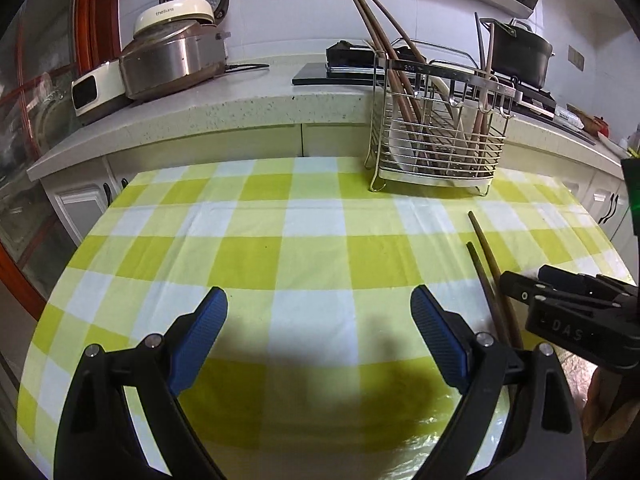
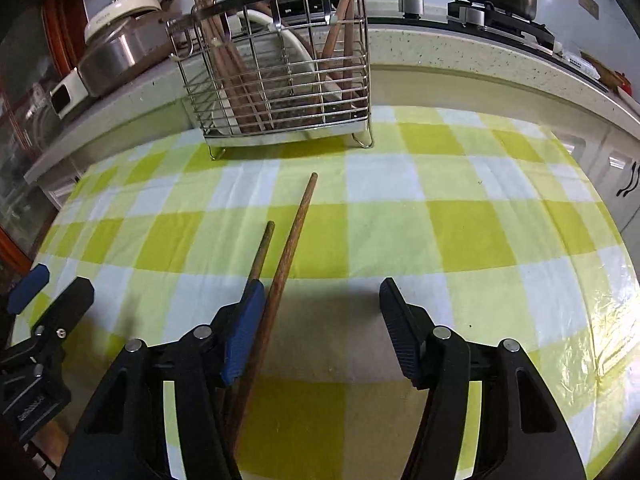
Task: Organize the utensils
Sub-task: 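Move both tools back down over the last two chopsticks, then grasp a chopstick with the right tool while the left tool grasps the last one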
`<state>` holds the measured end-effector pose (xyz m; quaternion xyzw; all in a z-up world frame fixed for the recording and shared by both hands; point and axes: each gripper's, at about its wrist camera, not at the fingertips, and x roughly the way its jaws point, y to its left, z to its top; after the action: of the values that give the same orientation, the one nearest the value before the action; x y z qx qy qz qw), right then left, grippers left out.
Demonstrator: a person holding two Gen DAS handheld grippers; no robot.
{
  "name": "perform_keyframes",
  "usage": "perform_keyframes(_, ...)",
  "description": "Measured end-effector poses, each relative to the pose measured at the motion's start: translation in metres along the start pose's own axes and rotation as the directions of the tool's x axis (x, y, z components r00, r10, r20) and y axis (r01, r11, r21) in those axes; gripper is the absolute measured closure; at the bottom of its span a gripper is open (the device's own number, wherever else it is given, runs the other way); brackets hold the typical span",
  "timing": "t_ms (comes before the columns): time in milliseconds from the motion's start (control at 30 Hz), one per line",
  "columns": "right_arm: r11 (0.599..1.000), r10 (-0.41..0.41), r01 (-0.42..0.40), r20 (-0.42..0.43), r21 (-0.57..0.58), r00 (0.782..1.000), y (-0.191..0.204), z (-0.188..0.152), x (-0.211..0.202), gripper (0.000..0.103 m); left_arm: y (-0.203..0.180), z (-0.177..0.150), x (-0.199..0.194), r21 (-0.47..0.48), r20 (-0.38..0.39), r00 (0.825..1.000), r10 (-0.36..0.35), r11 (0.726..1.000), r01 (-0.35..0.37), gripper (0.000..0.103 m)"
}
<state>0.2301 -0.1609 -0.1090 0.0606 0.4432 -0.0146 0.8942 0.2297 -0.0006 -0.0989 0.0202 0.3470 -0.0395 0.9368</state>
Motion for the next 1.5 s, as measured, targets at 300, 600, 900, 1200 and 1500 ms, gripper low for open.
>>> perform_keyframes(300,0.999,-0.035,0.035,-0.007,-0.013,0.999,0.006,0.004,0.006,0.047,0.003,0.0,0.0,-0.013,-0.002,1.0,-0.02,1.0,0.02,0.013)
perform_keyframes(600,0.996,-0.065,0.065,-0.009,-0.053,0.998,0.007,0.008,0.01,0.061,0.001,-0.001,0.001,-0.007,-0.011,1.0,-0.018,1.0,0.017,0.013)
perform_keyframes(900,0.997,-0.047,0.047,0.0,-0.054,0.999,-0.001,0.0,0.001,0.095,-0.016,-0.005,0.0,-0.007,-0.04,0.997,-0.063,0.998,0.063,0.013)
perform_keyframes(1200,1.0,-0.018,0.018,0.002,-0.008,1.0,-0.046,-0.019,-0.021,0.096,-0.072,-0.006,0.005,0.042,-0.082,0.985,-0.153,0.987,0.157,0.014)
perform_keyframes(1500,1.0,0.017,-0.017,0.013,0.024,1.0,-0.077,-0.03,-0.035,0.096,-0.103,-0.008,0.031,0.025,-0.183,0.966,-0.184,0.981,0.192,0.033)
